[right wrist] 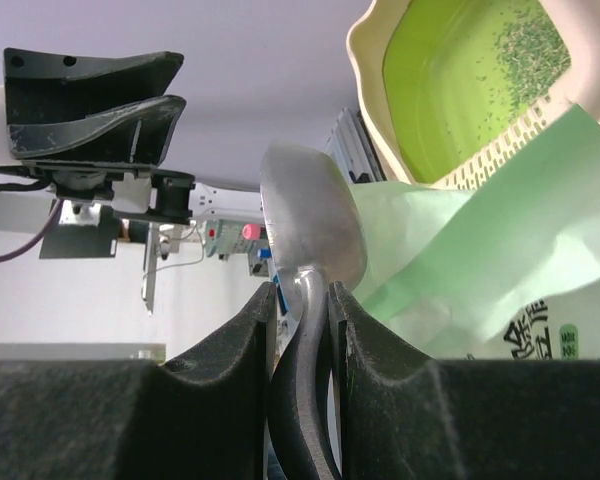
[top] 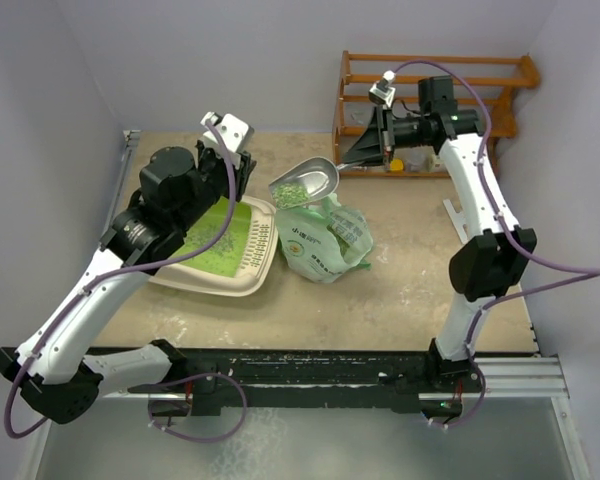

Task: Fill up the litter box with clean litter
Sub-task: Pour the cat litter into the litter box.

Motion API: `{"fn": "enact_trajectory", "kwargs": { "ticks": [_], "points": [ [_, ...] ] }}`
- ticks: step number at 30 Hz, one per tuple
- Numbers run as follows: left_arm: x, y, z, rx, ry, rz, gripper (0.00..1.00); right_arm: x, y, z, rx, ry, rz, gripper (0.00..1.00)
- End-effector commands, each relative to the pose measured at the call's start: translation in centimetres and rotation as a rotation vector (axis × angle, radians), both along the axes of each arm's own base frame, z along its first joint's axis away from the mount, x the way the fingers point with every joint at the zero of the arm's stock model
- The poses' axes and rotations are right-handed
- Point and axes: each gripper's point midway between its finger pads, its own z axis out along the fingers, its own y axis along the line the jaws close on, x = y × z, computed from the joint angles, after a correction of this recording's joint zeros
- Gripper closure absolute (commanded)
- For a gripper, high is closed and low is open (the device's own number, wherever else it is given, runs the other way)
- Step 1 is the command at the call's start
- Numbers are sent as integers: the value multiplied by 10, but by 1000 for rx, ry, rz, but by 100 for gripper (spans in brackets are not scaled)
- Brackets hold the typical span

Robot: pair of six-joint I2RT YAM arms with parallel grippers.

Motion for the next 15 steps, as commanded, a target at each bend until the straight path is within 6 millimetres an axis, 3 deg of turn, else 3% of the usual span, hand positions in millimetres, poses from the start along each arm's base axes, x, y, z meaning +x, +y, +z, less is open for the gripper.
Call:
{"fn": "enact_trajectory", "kwargs": {
  "ticks": [1, 13, 15],
  "points": [
    [-5, 10, 24, -55, -64, 33, 71, -8, 22, 29, 70, -62, 88, 100],
    [-18, 29, 26, -55, -54, 76, 71, 6, 85, 32, 163, -39, 251, 100],
    [-21, 33, 26, -60, -50, 85, 71, 10, 93, 21, 164, -7, 265, 100]
  ]
}}
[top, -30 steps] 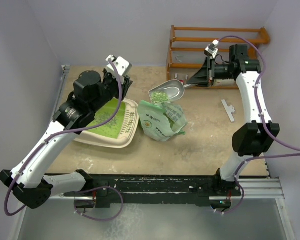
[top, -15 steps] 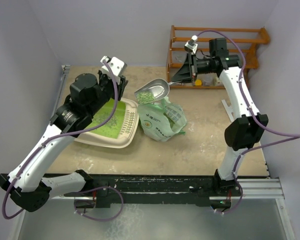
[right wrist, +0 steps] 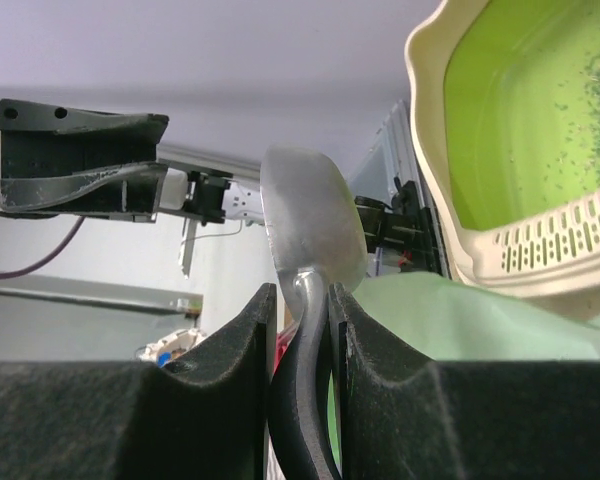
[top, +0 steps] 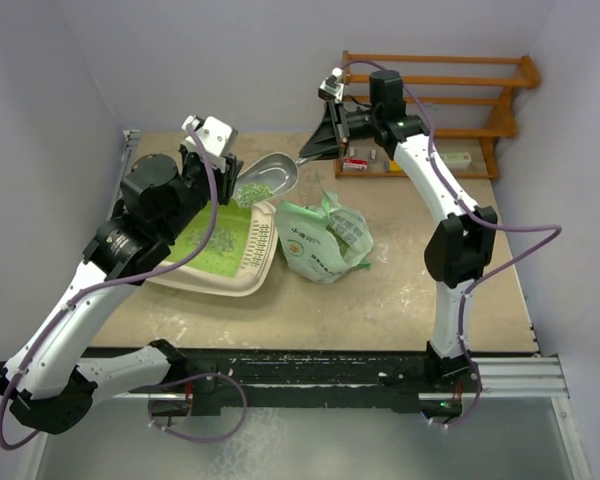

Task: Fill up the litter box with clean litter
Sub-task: Pour the cat litter into the litter box.

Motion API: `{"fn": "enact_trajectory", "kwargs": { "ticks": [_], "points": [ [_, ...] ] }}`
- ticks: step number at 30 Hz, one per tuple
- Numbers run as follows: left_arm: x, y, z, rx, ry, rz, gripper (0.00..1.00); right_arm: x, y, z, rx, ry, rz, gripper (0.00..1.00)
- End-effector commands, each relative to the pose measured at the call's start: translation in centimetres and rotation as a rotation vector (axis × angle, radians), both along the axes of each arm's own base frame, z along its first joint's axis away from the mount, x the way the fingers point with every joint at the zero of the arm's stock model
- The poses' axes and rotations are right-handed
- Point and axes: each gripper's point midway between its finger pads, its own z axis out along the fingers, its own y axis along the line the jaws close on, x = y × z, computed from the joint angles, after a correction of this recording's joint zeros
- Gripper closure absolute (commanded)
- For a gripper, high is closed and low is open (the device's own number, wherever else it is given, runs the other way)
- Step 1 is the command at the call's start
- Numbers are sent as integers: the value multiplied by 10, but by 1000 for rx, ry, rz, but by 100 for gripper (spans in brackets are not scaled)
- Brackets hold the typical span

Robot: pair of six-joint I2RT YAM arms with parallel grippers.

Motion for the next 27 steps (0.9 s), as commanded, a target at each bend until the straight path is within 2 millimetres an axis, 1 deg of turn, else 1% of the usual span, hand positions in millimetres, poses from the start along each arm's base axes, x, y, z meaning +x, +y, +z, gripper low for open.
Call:
{"fn": "enact_trajectory", "kwargs": {
  "ticks": [1, 2, 3, 7, 12, 14, 16, 20, 27],
  "points": [
    [-9, 15, 12, -44, -21, 45, 71, -8, 12, 21, 76, -32, 102, 100],
    [-10, 16, 11, -45, -19, 50, 71, -6, 15, 38, 124, -127, 131, 100],
    [-10, 17, 10, -46, -16, 54, 71, -5, 18, 37, 120, -91, 143, 100],
    [-10, 19, 9, -48, -12, 66, 71, 3, 25, 26, 119, -86, 154, 100],
    [-7, 19, 8, -43, -10, 76, 71, 15, 33, 25, 133, -136, 158, 100],
    [-6, 20, 8, -42, -8, 81, 71, 23, 37, 14, 130, -126, 160, 100],
    [-5, 20, 7, -39, -7, 86, 71, 27, 42, 8, 130, -126, 168, 100],
    [-4, 20, 5, -40, 1, 93, 71, 32, 51, -1, 134, -139, 180, 100],
    [-4, 25, 4, -38, 1, 114, 72, 34, 66, -6, 137, -175, 170, 100]
  ]
}}
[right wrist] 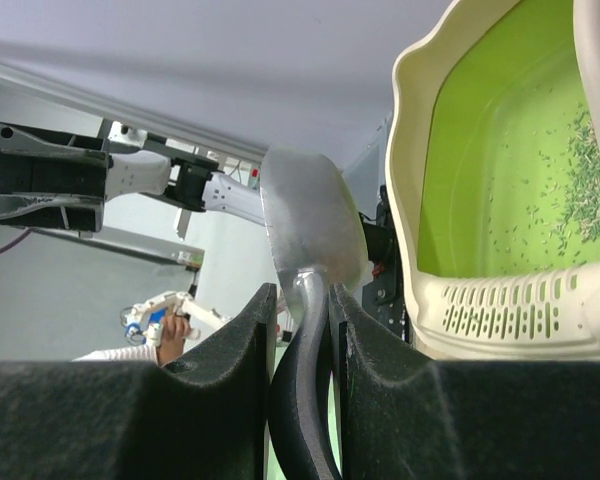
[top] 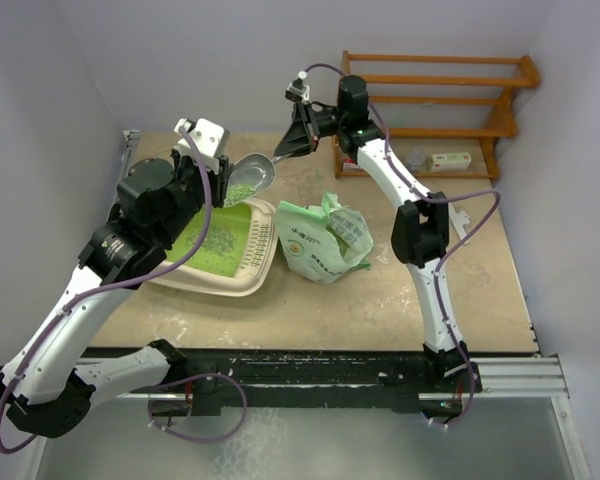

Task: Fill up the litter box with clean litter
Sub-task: Pour the cat litter into the litter box.

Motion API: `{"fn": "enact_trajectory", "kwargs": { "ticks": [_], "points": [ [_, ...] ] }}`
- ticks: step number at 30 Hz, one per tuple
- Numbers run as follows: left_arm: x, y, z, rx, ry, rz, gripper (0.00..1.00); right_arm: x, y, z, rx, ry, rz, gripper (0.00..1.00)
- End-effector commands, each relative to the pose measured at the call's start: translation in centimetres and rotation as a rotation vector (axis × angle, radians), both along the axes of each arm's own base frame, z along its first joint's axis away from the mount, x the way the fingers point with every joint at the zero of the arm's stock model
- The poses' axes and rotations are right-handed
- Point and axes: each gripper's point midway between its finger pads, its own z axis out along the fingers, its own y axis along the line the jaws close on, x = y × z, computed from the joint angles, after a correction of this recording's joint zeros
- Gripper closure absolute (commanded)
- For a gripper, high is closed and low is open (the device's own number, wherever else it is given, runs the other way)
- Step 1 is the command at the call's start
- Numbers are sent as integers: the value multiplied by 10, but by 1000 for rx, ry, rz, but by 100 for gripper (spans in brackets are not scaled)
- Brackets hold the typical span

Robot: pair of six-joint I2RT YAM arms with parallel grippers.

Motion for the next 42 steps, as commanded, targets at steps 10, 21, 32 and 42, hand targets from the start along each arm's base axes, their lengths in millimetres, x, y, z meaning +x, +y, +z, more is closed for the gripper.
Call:
{"fn": "enact_trajectory", "kwargs": {
  "ticks": [10, 21, 32, 42],
  "points": [
    [3, 3, 4, -16, -21, 25, 72, -1, 22, -1, -158, -292, -206, 100],
    [-14, 20, 1, -46, -31, 52, 72, 16, 41, 12, -243, -599, -369, 100],
    [-29, 32, -12, -71, -9, 68, 72, 7, 79, 63, -181, -946, -475, 100],
    [-38, 42, -19, -89, -24, 85, 72, -23, 101, 116, -87, -1285, -520, 100]
  ]
}}
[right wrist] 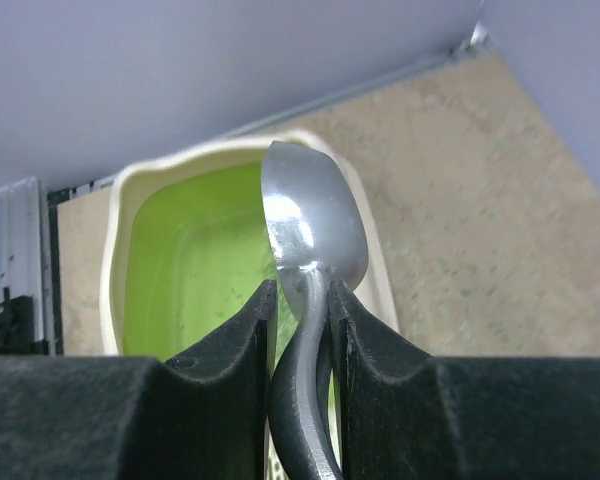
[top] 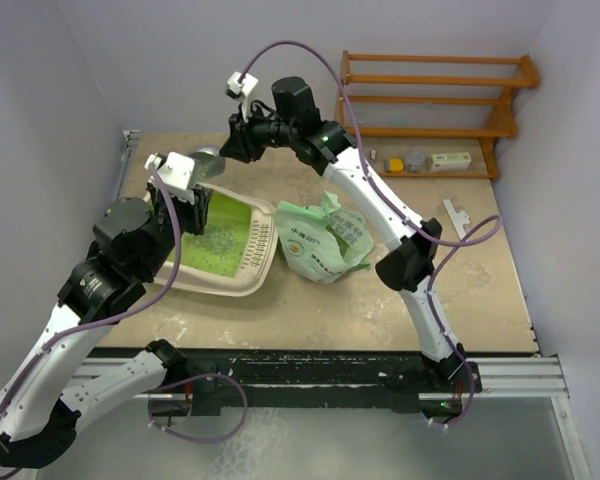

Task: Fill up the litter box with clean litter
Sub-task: Pour the cat litter into the litter box.

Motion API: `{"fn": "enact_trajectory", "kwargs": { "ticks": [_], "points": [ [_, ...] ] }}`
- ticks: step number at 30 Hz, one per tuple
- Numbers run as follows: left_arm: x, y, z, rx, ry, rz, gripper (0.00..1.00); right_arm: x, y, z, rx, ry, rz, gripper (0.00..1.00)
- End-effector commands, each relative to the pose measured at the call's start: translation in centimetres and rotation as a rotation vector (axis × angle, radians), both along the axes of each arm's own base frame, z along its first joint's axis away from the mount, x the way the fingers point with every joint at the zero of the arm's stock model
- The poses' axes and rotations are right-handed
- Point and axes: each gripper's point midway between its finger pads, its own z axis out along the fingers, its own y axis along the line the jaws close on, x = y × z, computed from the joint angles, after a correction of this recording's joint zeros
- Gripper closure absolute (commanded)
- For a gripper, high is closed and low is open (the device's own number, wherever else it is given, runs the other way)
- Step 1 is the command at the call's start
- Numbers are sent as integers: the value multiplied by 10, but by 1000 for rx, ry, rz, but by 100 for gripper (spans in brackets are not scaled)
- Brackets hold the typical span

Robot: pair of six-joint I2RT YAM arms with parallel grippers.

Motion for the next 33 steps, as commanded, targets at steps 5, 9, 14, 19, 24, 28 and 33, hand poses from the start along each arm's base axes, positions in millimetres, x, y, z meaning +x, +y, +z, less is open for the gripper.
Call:
{"fn": "enact_trajectory", "kwargs": {
  "ticks": [5, 9, 14, 19, 24, 28, 33],
  "points": [
    [-6, 8, 2, -45, -32, 22, 72, -34, 9, 106, 111, -387, 24, 100],
    [-9, 11, 2, -40, -42, 26, 72, -36, 10, 89, 64, -358, 15, 100],
    [-12, 13, 2, -45, -50, 21, 72, -33, 6, 75, 30, -329, -15, 100],
    [-14, 10, 1, -54, -46, 3, 72, -28, -1, 55, -31, -319, -55, 100],
    [-17, 7, 3, -68, -50, -19, 71, -34, -16, 60, -64, -289, -80, 100],
    [-14, -6, -1, -45, -34, -76, 60, -33, -49, 78, -80, -273, -145, 100],
    [-6, -25, -1, -5, -18, -144, 59, -21, -113, 115, -69, -273, -289, 100]
  ]
}}
